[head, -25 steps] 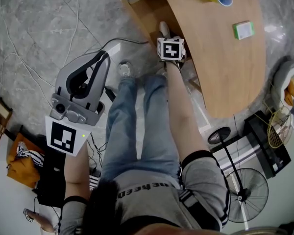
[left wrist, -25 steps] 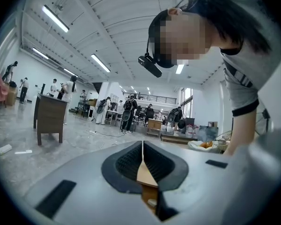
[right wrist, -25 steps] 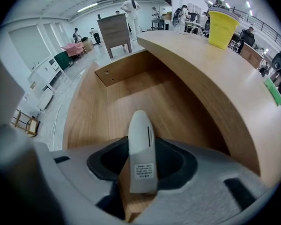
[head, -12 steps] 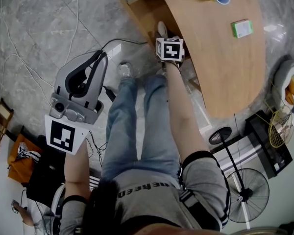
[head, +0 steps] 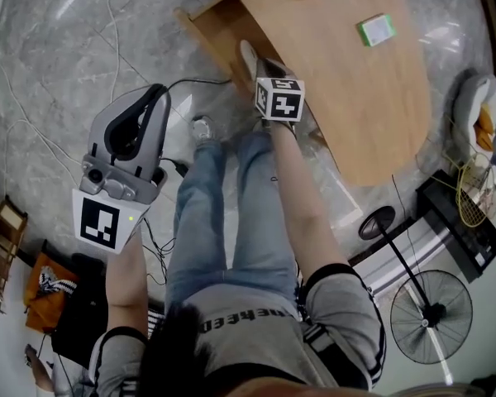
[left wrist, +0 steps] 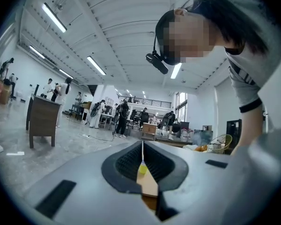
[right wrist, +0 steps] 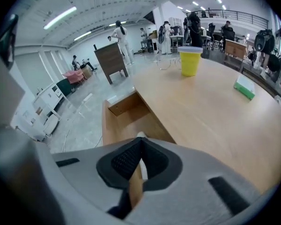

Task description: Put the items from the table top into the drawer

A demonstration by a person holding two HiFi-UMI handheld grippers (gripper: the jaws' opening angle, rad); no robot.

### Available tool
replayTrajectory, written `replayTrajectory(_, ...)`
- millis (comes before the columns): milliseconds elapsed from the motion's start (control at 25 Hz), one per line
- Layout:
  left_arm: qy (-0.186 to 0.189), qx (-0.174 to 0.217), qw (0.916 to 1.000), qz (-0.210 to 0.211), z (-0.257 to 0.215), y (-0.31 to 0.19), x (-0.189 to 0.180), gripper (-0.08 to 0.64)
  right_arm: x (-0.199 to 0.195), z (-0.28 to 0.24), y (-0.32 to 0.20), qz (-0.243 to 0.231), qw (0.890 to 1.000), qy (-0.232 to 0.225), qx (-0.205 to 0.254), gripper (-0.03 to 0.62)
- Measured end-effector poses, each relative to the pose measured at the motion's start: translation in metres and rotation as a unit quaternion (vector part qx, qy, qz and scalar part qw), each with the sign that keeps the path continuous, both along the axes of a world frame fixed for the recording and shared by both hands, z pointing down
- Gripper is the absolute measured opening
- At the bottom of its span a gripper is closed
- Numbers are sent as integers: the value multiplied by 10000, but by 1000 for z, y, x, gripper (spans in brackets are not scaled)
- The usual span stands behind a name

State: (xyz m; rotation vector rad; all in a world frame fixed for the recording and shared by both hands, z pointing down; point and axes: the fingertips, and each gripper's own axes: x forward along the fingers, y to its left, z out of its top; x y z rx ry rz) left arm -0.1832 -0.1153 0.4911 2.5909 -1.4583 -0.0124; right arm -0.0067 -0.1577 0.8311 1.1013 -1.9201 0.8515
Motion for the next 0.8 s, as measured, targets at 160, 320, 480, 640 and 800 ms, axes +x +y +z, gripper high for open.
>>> replayTrajectory(160,-34,65,10000,63,-15,3,6,14,8,-44,12,192,9987,-306,359,3)
replayTrajectory(320,-56,322,9995,-9,-46,0,17,14,21,-88,24,303,9949,-555,787,3)
replayTrajectory(480,-61,395,9991,-123,-77,4,29,14,33,-142,38,322,9898,-793,1140,3)
replayTrajectory(640,-102,447,9987,-201,-103,18,41,14,41,-195,50,242,9844,-928,1474,3)
replayTrajectory(800,-84,485,9984,-289,-132,33,54,14,56,-248,59,249,9788,-990,1776,2)
